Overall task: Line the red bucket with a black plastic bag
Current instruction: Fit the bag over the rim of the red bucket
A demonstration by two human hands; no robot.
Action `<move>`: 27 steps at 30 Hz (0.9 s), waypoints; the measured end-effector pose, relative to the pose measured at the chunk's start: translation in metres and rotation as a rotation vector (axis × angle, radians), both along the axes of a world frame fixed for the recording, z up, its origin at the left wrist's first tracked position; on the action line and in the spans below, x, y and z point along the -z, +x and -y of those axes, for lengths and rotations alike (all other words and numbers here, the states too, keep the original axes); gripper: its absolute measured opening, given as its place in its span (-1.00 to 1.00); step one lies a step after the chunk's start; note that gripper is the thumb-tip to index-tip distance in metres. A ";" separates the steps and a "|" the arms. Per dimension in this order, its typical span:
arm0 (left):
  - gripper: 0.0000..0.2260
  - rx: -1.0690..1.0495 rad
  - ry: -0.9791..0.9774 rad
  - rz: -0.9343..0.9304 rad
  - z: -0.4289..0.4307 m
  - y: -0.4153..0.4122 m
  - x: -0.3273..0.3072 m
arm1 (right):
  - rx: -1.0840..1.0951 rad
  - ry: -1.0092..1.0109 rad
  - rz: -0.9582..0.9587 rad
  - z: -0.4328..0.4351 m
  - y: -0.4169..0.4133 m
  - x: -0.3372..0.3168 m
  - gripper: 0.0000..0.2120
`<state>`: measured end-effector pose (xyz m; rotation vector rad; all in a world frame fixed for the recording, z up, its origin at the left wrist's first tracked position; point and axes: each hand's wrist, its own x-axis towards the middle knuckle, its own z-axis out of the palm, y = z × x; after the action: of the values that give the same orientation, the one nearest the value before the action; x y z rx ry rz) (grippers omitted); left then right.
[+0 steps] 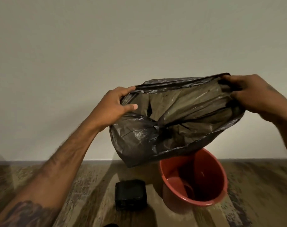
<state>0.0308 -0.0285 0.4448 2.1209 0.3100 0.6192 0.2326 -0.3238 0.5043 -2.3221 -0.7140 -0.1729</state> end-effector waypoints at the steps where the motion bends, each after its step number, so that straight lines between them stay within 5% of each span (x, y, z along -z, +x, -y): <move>1: -0.44 0.033 0.014 -0.008 0.006 0.007 -0.002 | 0.018 -0.012 -0.008 0.013 0.001 -0.002 -0.38; 12: -0.29 0.218 0.110 -0.041 0.068 0.071 0.004 | 0.187 -0.083 -0.088 0.112 0.003 0.010 -0.41; 27: -0.22 0.279 0.263 -0.211 0.107 0.105 0.121 | 0.201 -0.408 -0.264 0.139 0.050 0.119 -0.50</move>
<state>0.1362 -0.1354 0.3234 2.4324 0.0449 0.2850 0.2827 -0.4625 0.3857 -2.7357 -0.4096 0.2081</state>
